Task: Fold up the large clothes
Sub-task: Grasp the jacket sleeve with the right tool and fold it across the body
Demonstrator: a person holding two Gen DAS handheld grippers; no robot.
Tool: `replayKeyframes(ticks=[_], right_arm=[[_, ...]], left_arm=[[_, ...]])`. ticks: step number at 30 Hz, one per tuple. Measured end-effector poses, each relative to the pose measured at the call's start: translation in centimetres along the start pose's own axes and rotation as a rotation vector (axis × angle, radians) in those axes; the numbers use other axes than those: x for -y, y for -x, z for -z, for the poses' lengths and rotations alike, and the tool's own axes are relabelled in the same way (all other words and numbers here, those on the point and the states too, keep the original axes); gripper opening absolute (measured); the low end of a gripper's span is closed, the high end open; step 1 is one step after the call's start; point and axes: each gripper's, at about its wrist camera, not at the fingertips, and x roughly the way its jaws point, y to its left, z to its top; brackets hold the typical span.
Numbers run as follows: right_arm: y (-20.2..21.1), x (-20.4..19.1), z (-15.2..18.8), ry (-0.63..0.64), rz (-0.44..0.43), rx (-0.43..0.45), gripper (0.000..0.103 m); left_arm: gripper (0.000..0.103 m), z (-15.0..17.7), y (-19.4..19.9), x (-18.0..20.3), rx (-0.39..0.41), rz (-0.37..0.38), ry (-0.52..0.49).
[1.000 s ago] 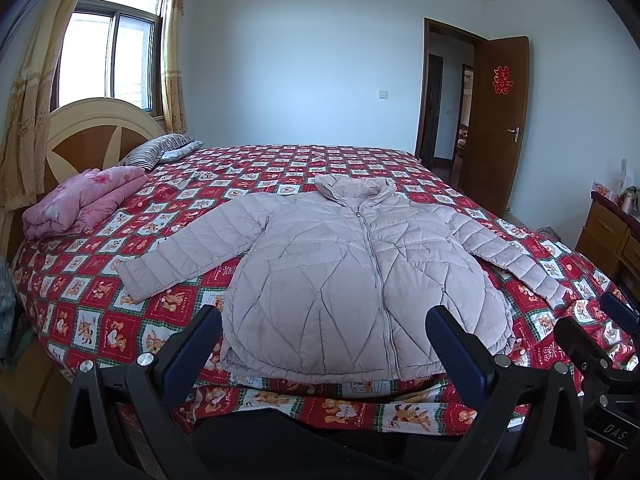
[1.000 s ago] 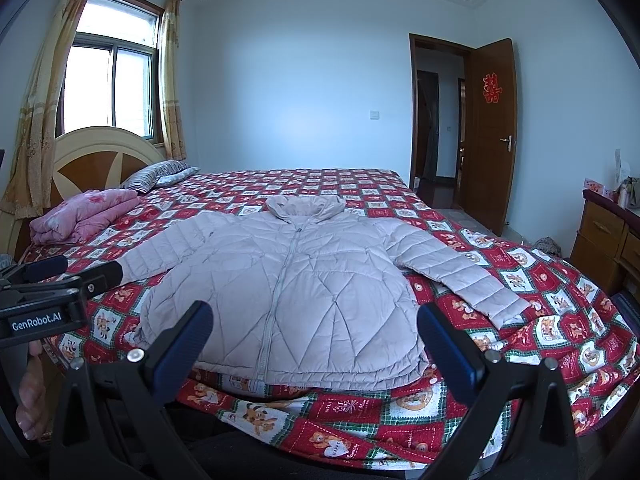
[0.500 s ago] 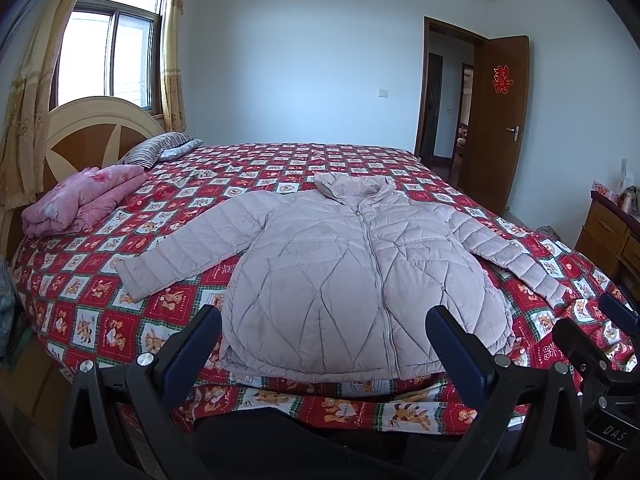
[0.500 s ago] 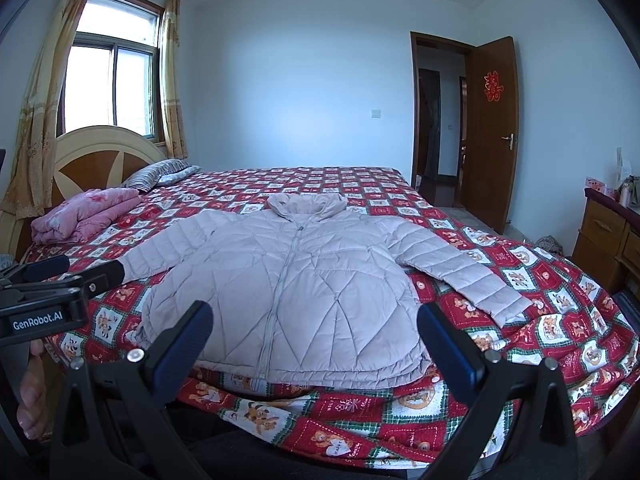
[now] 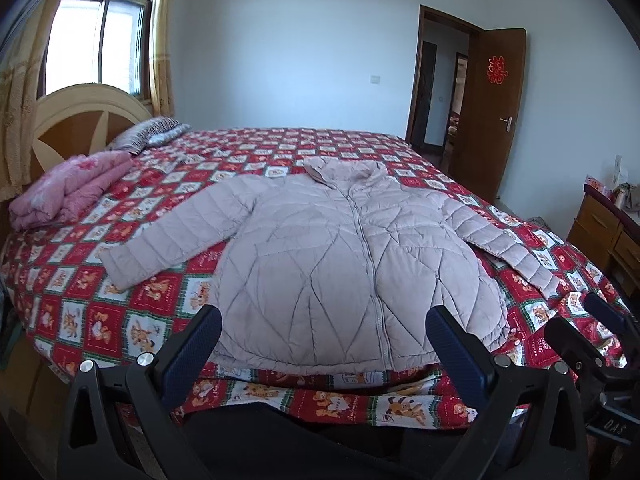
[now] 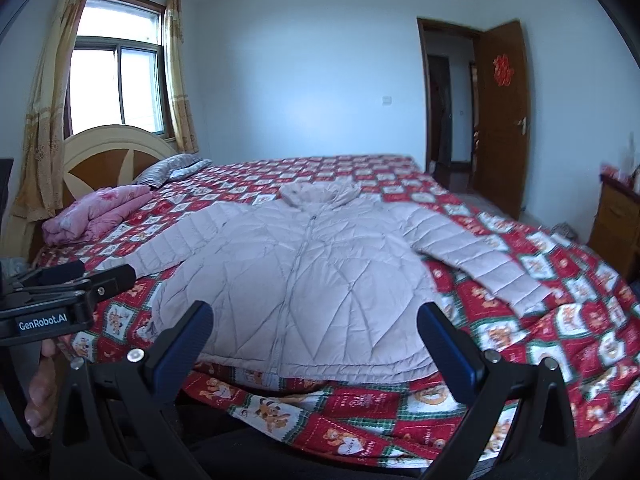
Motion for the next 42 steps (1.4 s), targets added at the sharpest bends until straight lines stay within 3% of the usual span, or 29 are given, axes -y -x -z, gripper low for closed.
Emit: replayKeyframes(ticks=[3, 6, 13, 20, 24, 29, 30, 33, 34, 38, 42], right_arm=[[-3.1, 2.9, -0.1, -0.059, 0.033, -0.038, 0.103], [-6.7, 7.3, -0.3, -0.125, 0.152, -0.065, 0.103], [-12.7, 20.1, 0.4, -0.393, 0.341, -0.18, 0.103], [-12.5, 27.9, 1.4, -0.591, 0.496, -0.214, 0.099], [-13.4, 30.0, 1.4, -0.647, 0.501, -0.252, 0.089], [-16.2, 30.1, 1.4, -0.592, 0.509, -0.307, 0.073], [-16.4, 29.8, 1.3, -0.566, 0.52, -0.3, 0.064], [-17.1, 30.1, 1.0, -0.554, 0.488, -0.297, 0.022], [-17.1, 30.2, 0.7, -0.543, 0.49, -0.297, 0.017], [-16.8, 30.3, -1.5, -0.482, 0.5, -0.25, 0.013], [-16.2, 28.8, -6.1, -0.369, 0.519, -0.171, 0.012]], left_arm=[[0.102, -0.4, -2.6, -1.0, 0.012, -0.062, -0.021], [0.102, -1.0, -5.6, -2.5, 0.027, -0.132, -0.03], [0.102, -3.6, -14.0, -4.7, 0.01, -0.224, -0.059], [0.102, -5.6, -20.7, -4.1, 0.013, -0.274, -0.1], [0.102, -6.4, -24.5, -3.6, -0.011, -0.289, -0.125], [0.102, -7.2, -28.8, -3.8, -0.072, -0.296, -0.112], [0.102, -7.3, -29.5, -3.9, -0.084, -0.301, -0.109], [0.102, -7.5, -31.5, -4.8, -0.123, -0.304, -0.084], [0.102, -7.5, -32.1, -5.1, -0.136, -0.302, -0.076], [0.102, -8.2, -33.6, -6.4, -0.153, -0.311, -0.059], [0.102, -9.6, -34.5, -7.5, -0.149, -0.313, -0.033]])
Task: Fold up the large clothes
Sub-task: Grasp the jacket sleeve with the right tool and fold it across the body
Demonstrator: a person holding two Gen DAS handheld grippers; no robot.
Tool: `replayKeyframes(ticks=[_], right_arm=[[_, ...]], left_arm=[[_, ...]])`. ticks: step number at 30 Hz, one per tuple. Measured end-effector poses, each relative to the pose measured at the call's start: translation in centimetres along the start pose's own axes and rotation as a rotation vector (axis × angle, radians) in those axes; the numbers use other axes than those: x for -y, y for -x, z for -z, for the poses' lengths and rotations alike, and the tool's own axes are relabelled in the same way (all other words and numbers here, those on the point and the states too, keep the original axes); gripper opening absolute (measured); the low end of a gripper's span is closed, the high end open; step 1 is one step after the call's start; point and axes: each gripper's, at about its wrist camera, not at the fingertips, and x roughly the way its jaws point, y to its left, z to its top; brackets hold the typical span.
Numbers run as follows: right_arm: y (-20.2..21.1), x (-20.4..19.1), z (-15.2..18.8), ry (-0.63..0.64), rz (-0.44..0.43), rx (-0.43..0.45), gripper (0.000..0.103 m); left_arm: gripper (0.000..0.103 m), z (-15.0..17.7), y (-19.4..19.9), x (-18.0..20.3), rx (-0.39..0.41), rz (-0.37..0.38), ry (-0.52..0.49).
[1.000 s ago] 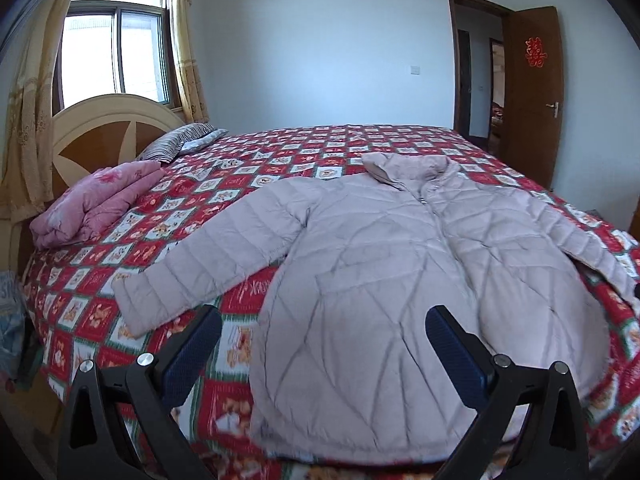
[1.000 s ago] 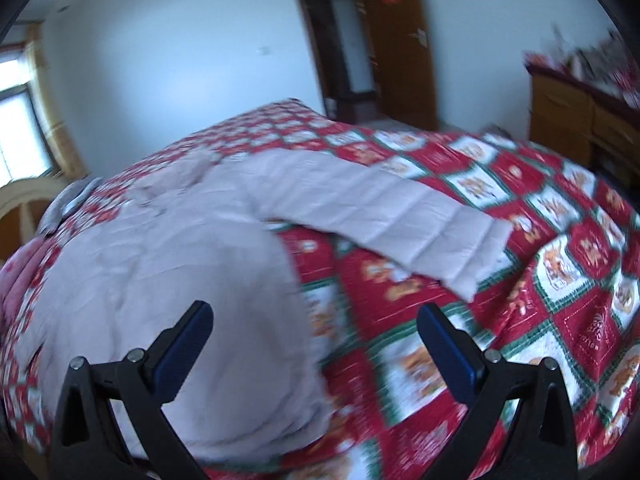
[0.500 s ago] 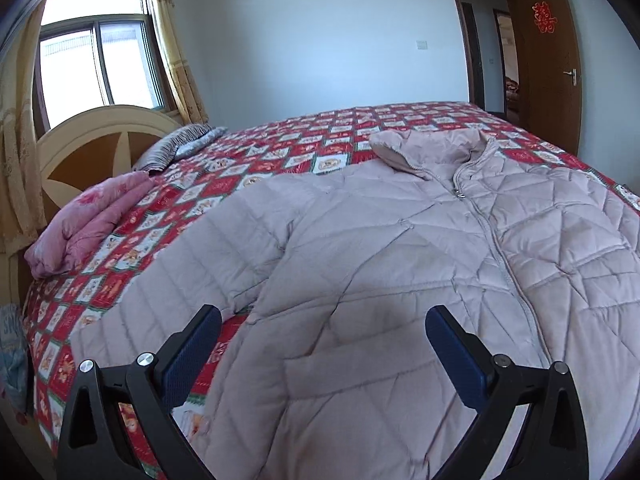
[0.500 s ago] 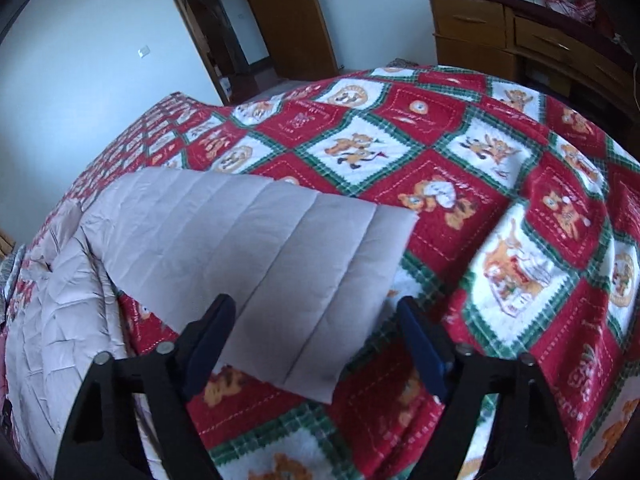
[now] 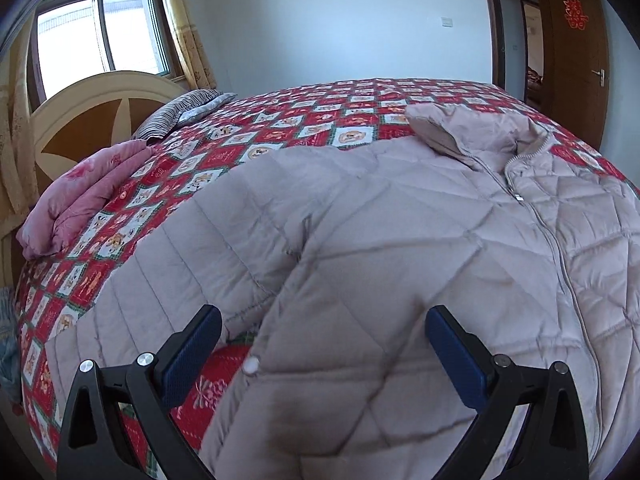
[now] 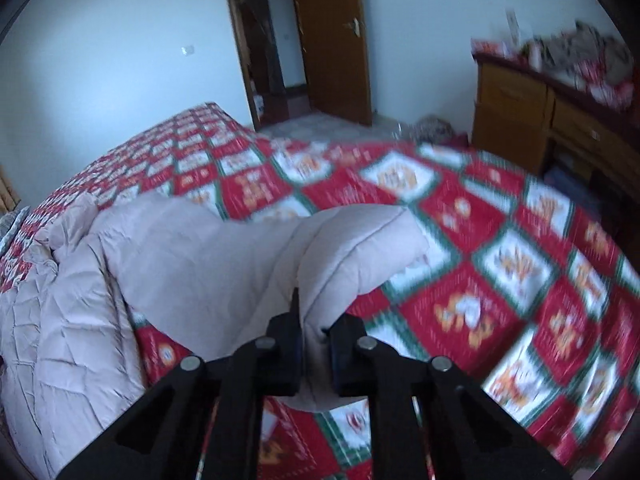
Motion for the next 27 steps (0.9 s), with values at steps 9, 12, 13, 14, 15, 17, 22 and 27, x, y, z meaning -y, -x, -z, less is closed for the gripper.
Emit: replayKeyframes(ticks=[9, 12, 13, 14, 15, 17, 22, 27], right_arm=[[4.9, -13.3, -5.5, 0.282, -0.114, 0.204, 0.011], [5.9, -18.9, -5.7, 0.387, -0.184, 0.241, 0.011], [6.1, -20.7, -5.5, 0.428, -0.201, 0.252, 0.011], [6.3, -22.4, -5.2, 0.471, -0.222, 0.261, 0.011], [6.4, -24.2, -4.7, 0.512, -0.245, 0.267, 0.011], [6.6, -27.6, -3.6, 0.587, -0.281, 0.282, 0.011], [5.5, -34.9, 0.2, 0.734, -0.366, 0.272, 0.011], [2.9, -40.3, 3.9, 0.785, -0.438, 0.195, 0.011]], left_arm=[[0.102, -1.9, -0.8, -1.9, 0.007, 0.005, 0.025], [0.102, -2.0, -1.0, -3.0, 0.003, 0.005, 0.042], [0.102, -2.0, -1.1, -3.4, 0.002, 0.002, 0.047], [0.102, -2.0, -1.2, -3.7, 0.002, 0.001, 0.052], [0.102, -2.0, -1.2, -4.1, 0.001, -0.001, 0.056], [0.102, -1.9, -1.3, -4.8, 0.001, -0.006, 0.066], [0.102, -1.8, -1.6, -6.6, -0.005, -0.017, 0.095], [0.102, -1.6, -2.0, -8.2, -0.005, -0.043, 0.11]])
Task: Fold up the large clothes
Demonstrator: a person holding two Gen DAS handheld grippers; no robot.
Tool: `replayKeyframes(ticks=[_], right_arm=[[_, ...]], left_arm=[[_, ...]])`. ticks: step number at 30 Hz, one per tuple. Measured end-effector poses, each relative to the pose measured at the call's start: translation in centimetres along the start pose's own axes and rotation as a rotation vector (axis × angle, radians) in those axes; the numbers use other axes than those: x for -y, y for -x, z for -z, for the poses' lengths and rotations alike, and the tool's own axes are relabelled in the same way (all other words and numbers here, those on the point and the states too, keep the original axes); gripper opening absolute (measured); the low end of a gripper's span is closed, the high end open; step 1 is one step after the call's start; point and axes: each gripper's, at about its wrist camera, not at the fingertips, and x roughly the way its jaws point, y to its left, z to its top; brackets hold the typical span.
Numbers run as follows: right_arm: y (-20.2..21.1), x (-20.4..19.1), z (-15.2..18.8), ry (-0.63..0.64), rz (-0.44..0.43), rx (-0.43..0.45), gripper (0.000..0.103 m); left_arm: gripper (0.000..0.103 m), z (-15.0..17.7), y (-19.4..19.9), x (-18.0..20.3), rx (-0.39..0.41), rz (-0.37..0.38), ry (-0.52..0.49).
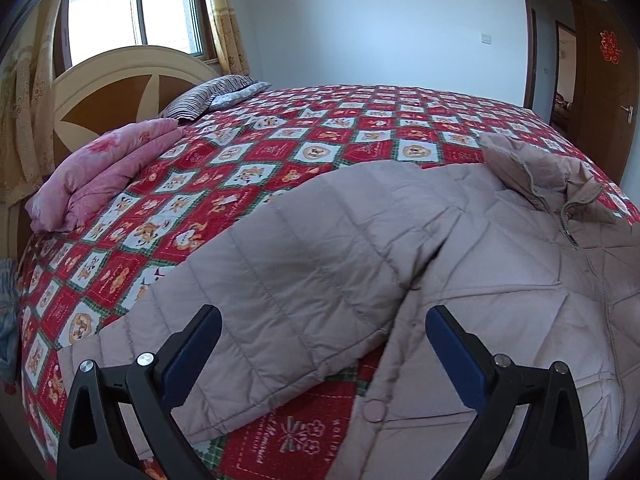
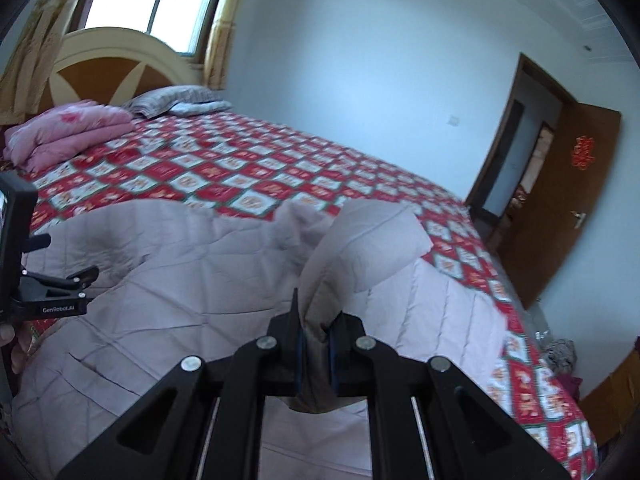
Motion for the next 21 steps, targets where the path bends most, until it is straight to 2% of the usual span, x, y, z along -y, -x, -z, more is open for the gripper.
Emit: replayKeyframes(ticks=[5, 9, 11, 12, 13, 15, 18, 21], right_arm=[[-4.7, -3.6, 1.4, -0.032, -0.071, -0.068, 0.011], [-7.4, -4.5, 3.3, -0.067, -0.126, -0.13, 0.013], [-8.2, -4.8, 3.9, -0.078, -0.174, -0.153, 0.021], [-8.2, -4.8, 4.0, -0.082, -0.185, -0.157, 0.029], [-7.9, -4.6, 3.9, -0.093, -0.21, -0.156, 0.054], [-6.4, -3.4, 3.8, -0.13, -0.27, -0.123, 0.075], [-3.8, -1.2, 3.5, -0.148, -0.251, -0.069, 0.075], [-1.5, 3.5, 3.6, -0.214, -0.212, -0.018, 0.075]], left_arm=[[0.102, -0.1, -0.4, -0.2, 0.0, -0.024, -0.014], [0.102, -0.6, -0.3, 0.3, 0.002, -0.031, -0.02], [0.102, -1.1, -0.1, 0.9, 0.002, -0.03, -0.025], [0.102, -1.3, 0.1, 1.3, 0.003, -0.028, -0.03], [0.102, -1.7, 0.5, 1.8, 0.005, -0.027, -0.035], [0.102, -2.3, 1.3, 2.9, 0.014, -0.019, -0.043], [0.102, -3.5, 3.2, 5.0, 0.05, 0.023, -0.051], [0.102, -4.5, 5.0, 8.2, 0.092, 0.08, -0.075]])
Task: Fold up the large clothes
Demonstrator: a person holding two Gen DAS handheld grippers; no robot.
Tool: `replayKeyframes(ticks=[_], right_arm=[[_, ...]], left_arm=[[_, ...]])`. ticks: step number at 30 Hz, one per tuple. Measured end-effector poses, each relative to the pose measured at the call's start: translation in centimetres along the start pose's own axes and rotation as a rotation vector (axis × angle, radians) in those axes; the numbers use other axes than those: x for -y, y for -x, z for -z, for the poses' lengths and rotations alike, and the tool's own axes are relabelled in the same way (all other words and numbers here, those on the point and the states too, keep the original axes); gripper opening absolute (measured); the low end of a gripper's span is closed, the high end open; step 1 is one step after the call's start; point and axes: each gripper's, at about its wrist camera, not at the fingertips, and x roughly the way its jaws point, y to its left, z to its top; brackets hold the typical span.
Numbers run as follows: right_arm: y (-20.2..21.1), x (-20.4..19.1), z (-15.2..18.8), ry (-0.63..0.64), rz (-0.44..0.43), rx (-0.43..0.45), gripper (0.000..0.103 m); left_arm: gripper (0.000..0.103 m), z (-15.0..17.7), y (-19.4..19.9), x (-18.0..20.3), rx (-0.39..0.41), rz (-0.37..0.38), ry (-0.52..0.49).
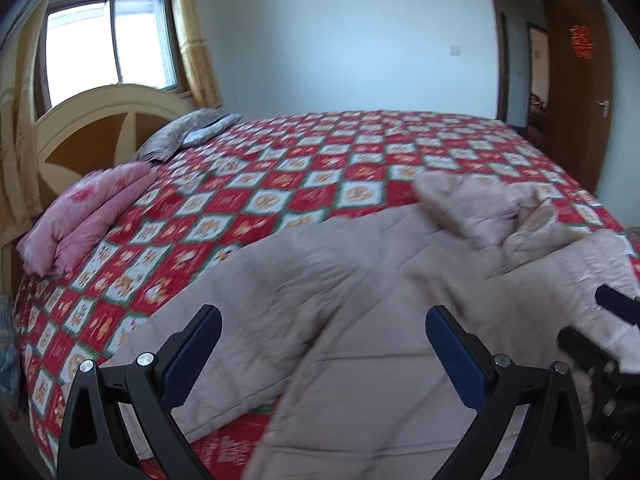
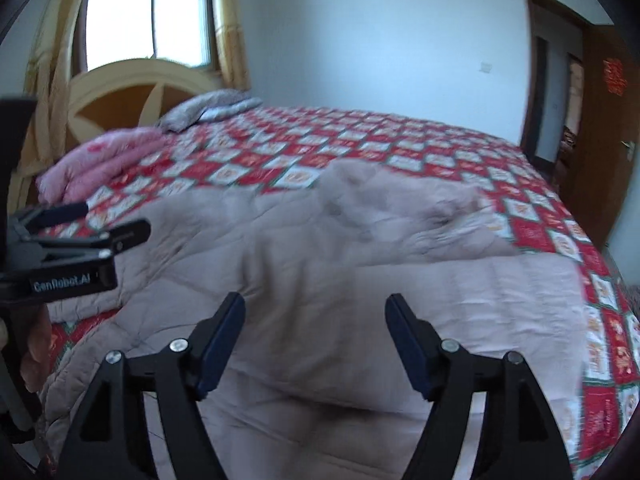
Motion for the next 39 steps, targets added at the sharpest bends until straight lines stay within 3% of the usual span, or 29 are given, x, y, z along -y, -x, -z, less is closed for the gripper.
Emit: replayKeyframes(ticks=[3, 6, 8, 10, 14, 18, 26, 31, 33, 35, 36, 39], right_arm=[[2.2, 7.0, -0.3, -0.148, 0.126, 0.039, 0.074], [2.8, 14.2, 0.4, -0.327, 0.278, 0.022, 0.066], [2.4, 17.4, 1.0, -0.4, 0.335, 0.006, 0.063], [1.5, 18.5, 1.3, -0.389, 0.337, -0.018, 0.058], [-2.7, 17.3, 2.3, -0.272, 0.257, -0.143, 0.057], [-5.7, 16.8, 4.4, -0.262, 0.29, -0.23, 0.057], [-6.8, 16.6, 5.5, -0.194, 0.368, -0.25, 0.059], [-6.4, 16.7, 4.3, -0.195, 0.381, -0.295, 0.061], [-4.1, 15.9, 2.5, -0.241, 0.383, -0.231, 0.061], [-2.3, 14.1, 0.8, -0.231, 0.38, -0.16, 0.07], [-1.9, 12.8, 0.1, -0.213, 0.365, -0.144, 0.076], [-3.2, 10.1, -0.1, -0.184, 0.282, -0.159, 0.078]], left_arm=[[0.102, -1.2, 0.3, 4.4, 0.026, 0.048, -0.042], [0.102, -1.5, -0.2, 9.1, 0.067, 0.059, -0.105], [0.102, -1.1, -1.5, 11.8, 0.084, 0.03, -0.166], [0.102, -0.4, -3.9, 13.4, 0.071, -0.054, -0.214], [0.102, 1.1, -8.8, 13.3, -0.043, -0.135, -0.229], [0.102, 2.5, -11.5, 11.7, -0.115, -0.102, -0.182], [0.102, 3.1, -13.5, 11.9, -0.152, -0.059, -0.16], [0.102, 3.2, -13.7, 11.7, -0.16, -0.04, -0.137], [0.102, 3.2, -13.8, 11.8, -0.162, -0.036, -0.13], [0.102, 3.2, -13.8, 11.8, -0.162, -0.034, -0.127], [0.102, 3.3, -13.7, 11.8, -0.163, -0.033, -0.126], [0.102, 3.2, -13.7, 11.8, -0.167, -0.03, -0.127]])
